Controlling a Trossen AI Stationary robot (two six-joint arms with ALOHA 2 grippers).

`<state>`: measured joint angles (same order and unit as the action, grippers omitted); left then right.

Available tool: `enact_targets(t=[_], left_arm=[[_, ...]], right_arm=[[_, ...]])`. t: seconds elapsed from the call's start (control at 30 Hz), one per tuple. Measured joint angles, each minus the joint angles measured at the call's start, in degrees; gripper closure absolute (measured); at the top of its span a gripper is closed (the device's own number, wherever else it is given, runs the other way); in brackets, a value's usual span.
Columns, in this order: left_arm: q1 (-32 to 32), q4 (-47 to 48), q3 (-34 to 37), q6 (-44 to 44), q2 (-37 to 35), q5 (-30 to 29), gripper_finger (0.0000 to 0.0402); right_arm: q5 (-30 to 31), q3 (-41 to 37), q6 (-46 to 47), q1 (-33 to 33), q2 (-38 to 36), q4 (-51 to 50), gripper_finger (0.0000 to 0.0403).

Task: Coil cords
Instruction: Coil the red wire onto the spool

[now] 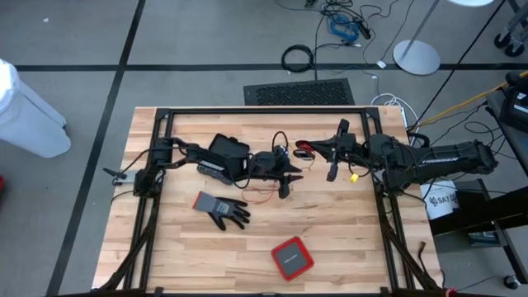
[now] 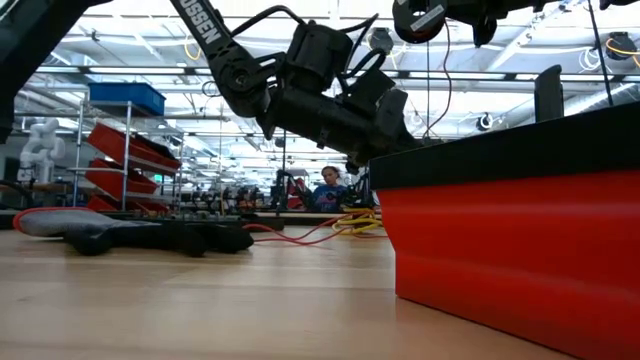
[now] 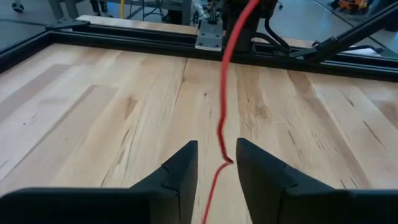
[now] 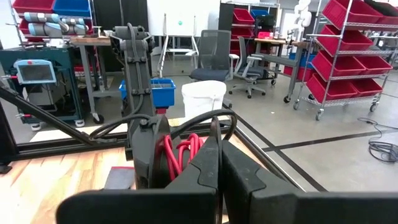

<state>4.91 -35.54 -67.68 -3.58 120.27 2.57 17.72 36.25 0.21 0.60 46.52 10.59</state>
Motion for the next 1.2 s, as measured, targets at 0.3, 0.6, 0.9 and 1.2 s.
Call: enact_targets(t=[0.3,0.6,0.9,1.2], left_arm=[[-0.2,-0.2,0.0,1.4,0.0,-0.7,0.0389],[-0.9,6.9,0.1,4.4,-0.5,-6.7,0.0399],[-0.5,24.3,0.7,9.4,-9.7,-12.7,0.04],[-0.5,46.5,0.7,13.1,-23.0,-20.3,0.0401]], right_arm=[[0.0,0.0,0.0,0.0,0.0,-0.2,0.0403],[0.0,0.0,2.3,0.2,0.0,-6.9,0.0403],[-0.1,0.0,4.3,1.4,-0.1,-13.1,0.0403],[-0.1,0.0,6.3,1.4,-0.1,-18.5,0.0403]])
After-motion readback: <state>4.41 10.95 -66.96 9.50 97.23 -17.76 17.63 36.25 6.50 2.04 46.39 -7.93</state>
